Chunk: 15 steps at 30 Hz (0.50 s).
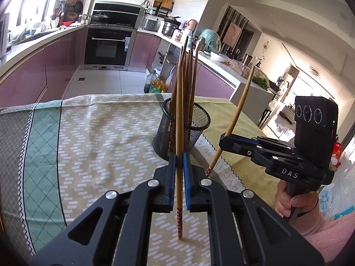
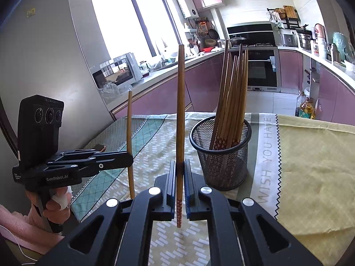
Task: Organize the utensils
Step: 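Lift the chopstick upright over the cup with the right tool while the left tool raises its own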
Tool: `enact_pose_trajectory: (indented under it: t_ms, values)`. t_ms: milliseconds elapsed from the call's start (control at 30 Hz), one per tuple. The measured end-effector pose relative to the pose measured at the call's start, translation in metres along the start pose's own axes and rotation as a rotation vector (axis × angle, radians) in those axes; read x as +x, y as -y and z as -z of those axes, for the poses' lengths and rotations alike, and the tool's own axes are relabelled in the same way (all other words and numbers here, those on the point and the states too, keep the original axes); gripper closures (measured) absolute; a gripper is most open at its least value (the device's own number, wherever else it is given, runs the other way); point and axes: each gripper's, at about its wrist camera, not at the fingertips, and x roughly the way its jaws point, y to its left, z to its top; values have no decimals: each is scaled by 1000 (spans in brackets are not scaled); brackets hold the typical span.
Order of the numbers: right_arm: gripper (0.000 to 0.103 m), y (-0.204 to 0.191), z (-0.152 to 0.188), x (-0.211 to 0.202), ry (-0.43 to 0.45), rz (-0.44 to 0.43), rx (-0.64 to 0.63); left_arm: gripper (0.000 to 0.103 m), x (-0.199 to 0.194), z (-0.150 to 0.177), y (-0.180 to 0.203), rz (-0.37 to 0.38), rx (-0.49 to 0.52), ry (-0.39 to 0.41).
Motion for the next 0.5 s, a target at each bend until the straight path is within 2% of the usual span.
enact_pose_trajectory:
  t_ms: [500]
  values:
    - [97,-2,-14,-18,68,26,-13,96,-7,-12,1,27,-3,50]
